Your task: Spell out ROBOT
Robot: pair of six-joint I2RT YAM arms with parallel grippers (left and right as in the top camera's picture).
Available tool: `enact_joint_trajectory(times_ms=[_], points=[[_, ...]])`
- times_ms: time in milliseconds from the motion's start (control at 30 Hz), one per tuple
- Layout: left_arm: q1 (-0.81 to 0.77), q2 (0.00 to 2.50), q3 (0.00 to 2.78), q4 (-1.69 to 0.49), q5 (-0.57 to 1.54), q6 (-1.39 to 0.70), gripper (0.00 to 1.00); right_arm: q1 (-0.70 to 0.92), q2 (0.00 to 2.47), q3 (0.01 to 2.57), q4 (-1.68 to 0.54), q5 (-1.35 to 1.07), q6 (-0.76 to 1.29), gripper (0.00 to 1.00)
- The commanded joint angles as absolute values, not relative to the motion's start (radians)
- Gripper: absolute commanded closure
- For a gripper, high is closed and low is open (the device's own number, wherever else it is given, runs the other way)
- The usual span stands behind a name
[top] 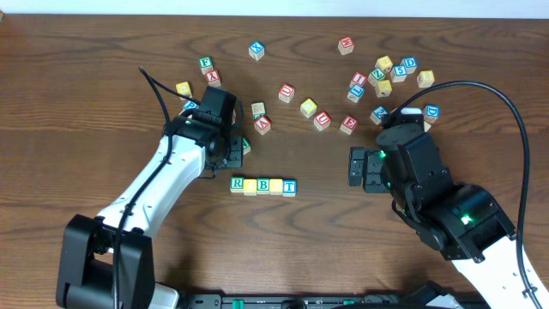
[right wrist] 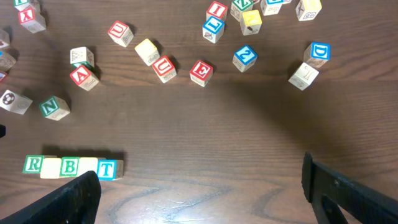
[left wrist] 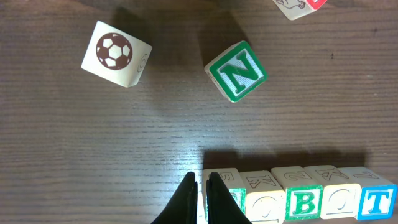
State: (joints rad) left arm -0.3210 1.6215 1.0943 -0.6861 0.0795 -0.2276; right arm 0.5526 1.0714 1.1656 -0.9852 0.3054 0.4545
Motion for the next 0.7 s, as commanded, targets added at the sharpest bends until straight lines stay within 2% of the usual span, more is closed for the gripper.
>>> enact_joint_trajectory(times_ms=[0, 667], points=[[-0.321, 1.634, 1.055, -0.666, 0.067, -0.211, 0.93, 0.549, 1.068, 1.162, -0.987, 0.307, 0.448, 0.01], [-0.349, 1.64, 0.953, -0.563, 0.072, -0.211, 0.92, 0.549, 1.068, 1.162, -0.988, 0.307, 0.448, 0.01]])
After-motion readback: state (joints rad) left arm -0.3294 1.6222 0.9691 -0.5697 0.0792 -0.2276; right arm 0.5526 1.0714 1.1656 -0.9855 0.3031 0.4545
